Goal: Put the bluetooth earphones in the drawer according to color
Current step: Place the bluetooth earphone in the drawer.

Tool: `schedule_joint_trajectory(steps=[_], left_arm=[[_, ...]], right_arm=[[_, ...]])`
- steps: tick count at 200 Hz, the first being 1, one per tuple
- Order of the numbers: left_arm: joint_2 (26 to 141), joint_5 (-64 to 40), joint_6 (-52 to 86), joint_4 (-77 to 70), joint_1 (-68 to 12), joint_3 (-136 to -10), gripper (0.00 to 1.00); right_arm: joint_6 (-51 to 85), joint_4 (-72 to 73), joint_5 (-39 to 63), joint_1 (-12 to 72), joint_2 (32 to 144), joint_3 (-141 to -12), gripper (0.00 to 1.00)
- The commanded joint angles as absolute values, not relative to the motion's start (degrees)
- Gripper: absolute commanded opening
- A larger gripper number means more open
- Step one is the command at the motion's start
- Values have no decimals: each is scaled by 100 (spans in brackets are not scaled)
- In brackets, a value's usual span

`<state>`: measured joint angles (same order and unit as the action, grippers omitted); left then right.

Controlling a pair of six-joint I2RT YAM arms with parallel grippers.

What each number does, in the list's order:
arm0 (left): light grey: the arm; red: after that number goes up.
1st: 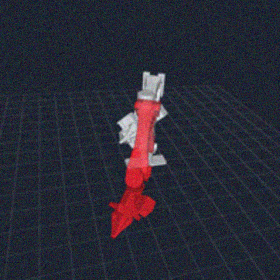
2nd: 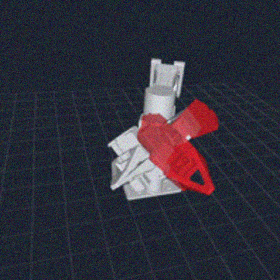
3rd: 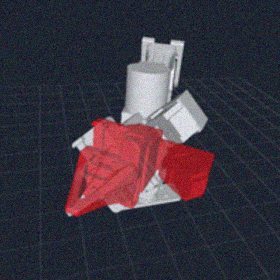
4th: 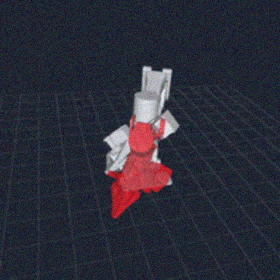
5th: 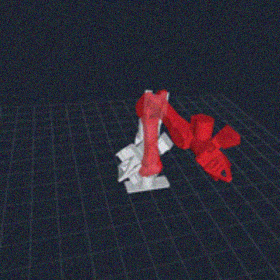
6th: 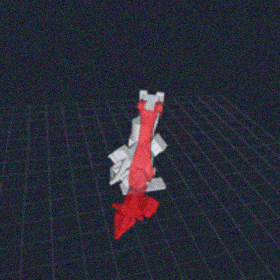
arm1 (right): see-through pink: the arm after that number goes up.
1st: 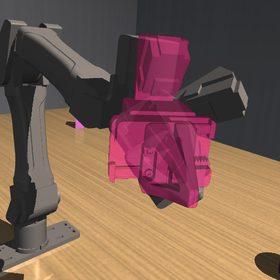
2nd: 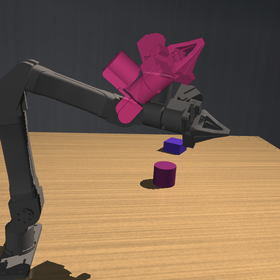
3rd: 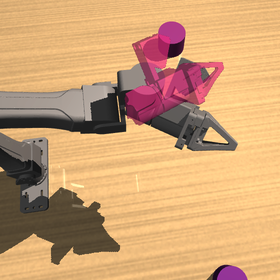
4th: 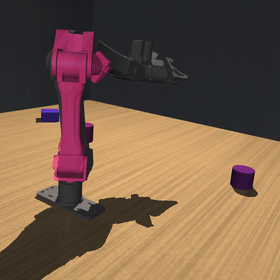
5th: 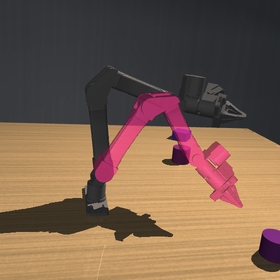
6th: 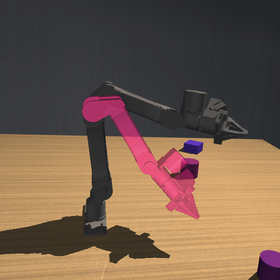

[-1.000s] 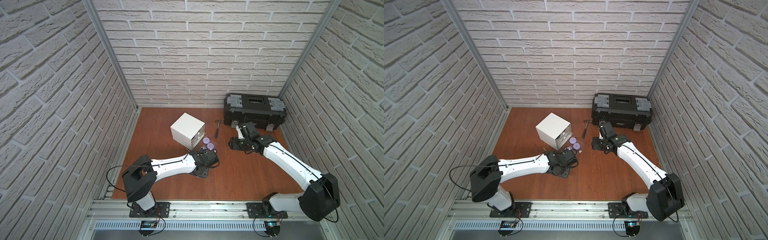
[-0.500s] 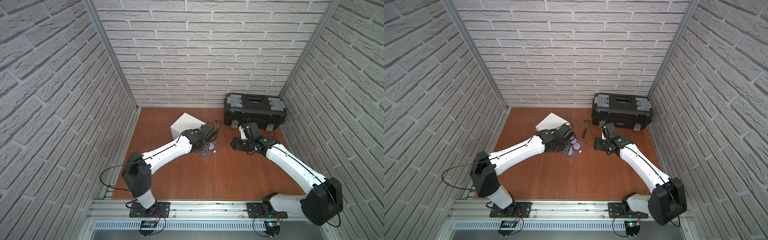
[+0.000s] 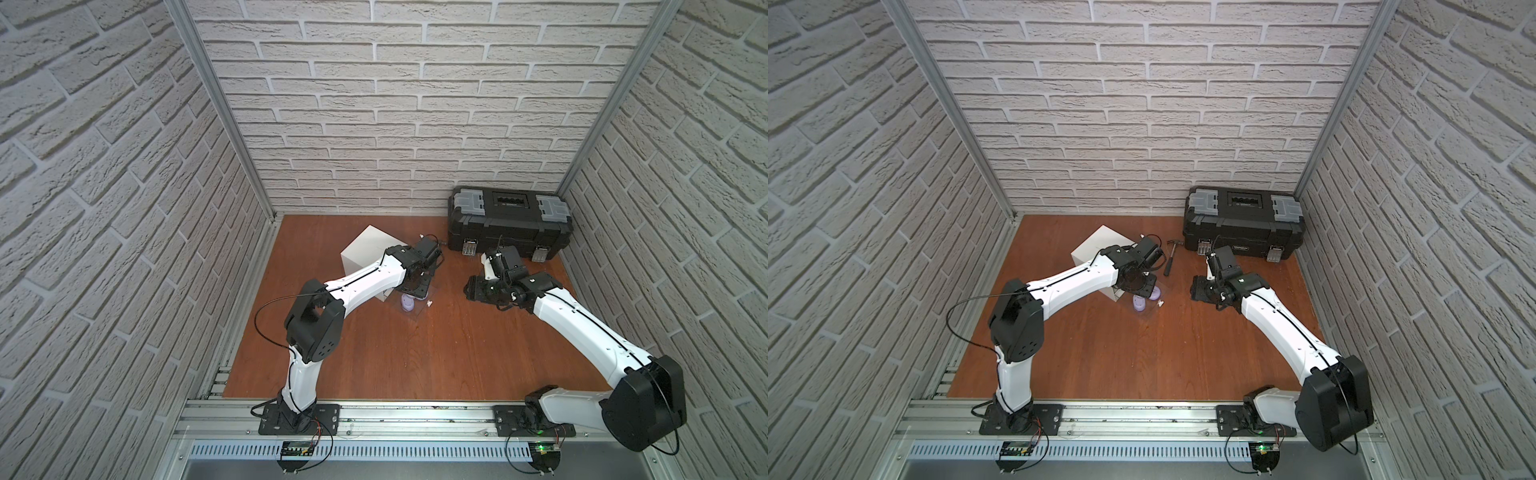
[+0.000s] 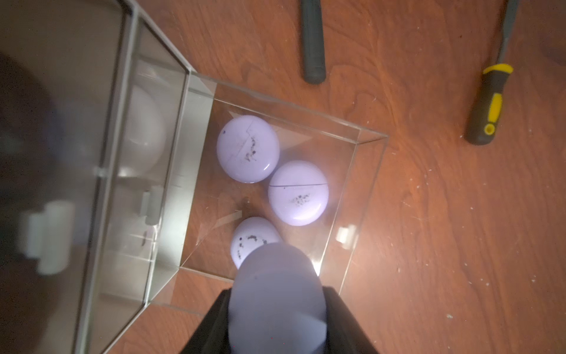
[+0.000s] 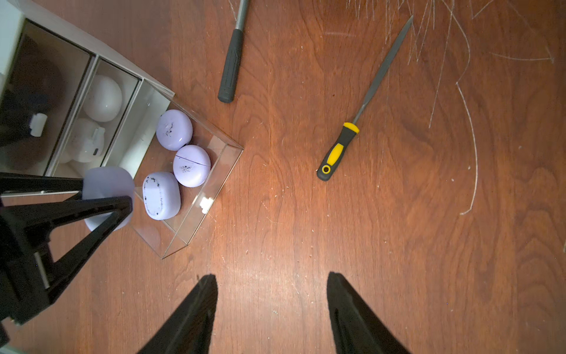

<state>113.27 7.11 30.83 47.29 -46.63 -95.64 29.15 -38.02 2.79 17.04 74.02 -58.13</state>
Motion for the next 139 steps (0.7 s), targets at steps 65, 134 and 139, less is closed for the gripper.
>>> schedule_joint_trajectory(steps=[65,134,139], left_arm=[[11854,361,2883,4724,-4728,-9911,41],[12083,466,2804,4768,-4856,-9966,41],[12098,465,2805,4766,-4860,-9943,41]], right_arm=[[2833,-3630,437,1617,7303,-5660,62],[2838,-3560,538,1617,7348,-5616,62],[2839,-3558,547,1624,7353,-5616,62]])
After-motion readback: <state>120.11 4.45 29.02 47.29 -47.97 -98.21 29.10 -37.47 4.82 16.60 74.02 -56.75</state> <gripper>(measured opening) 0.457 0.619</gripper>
